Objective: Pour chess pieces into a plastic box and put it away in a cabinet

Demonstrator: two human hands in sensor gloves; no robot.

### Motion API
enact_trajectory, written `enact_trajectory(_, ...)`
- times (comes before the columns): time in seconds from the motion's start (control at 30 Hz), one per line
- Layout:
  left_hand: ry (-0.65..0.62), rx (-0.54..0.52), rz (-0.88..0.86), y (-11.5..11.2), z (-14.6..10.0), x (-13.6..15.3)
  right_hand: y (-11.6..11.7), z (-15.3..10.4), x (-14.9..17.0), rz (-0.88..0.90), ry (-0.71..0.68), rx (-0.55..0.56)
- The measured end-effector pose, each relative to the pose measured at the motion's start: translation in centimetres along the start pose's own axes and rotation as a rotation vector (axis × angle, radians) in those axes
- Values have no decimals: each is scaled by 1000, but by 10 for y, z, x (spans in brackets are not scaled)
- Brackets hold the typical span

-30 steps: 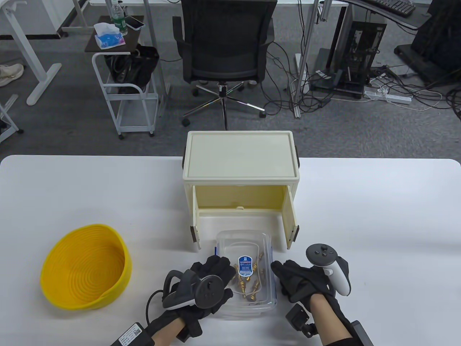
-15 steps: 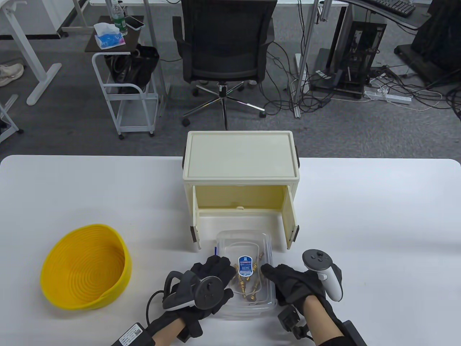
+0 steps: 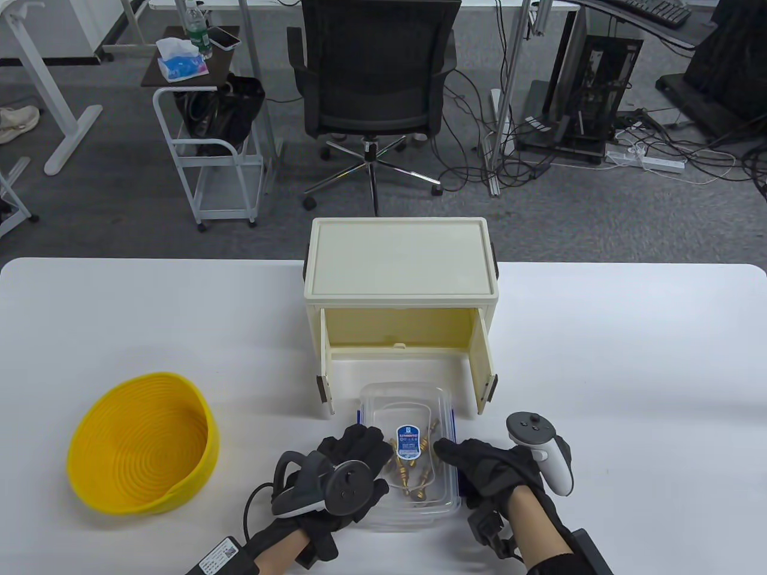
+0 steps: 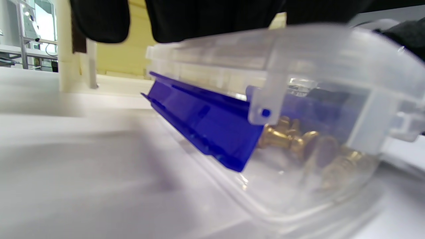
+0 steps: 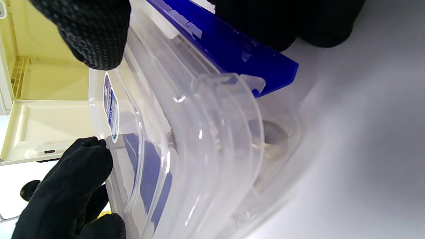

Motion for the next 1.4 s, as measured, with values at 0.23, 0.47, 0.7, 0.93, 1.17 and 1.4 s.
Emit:
enact_trajectory(0.23, -1, -1, 4, -1, 0, 0, -3, 0, 3, -18, 15, 5)
enact_trajectory(0.47, -1, 1, 3, -1, 0, 0, -9, -8, -7, -147, 38, 80)
enact_trajectory(0.7, -1, 4, 4, -1, 0, 0, -7, -26, -33, -436, 52, 258)
enact_trajectory(0.93, -2, 4, 8, -2, 0, 0, 5, -41, -55, -709, 13, 459)
enact_trajectory(1.17, -3, 4, 13, -2, 0, 0, 17, -39, -56, -691, -29, 424)
enact_trajectory(1.4, -8, -1, 11, -3, -1, -1, 26, -31, -47, -396, -137, 400)
Point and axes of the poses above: the tracker on the back of each hand, its own x axis roughly to the little-finger side, its own z axis roughly from the wrist to the fingertips, y = z × x, the point moved 3 cm from there along z, roughly from the wrist to the fingertips, and after that the axes turned 10 degrees about -z, right-handed, at the moved point
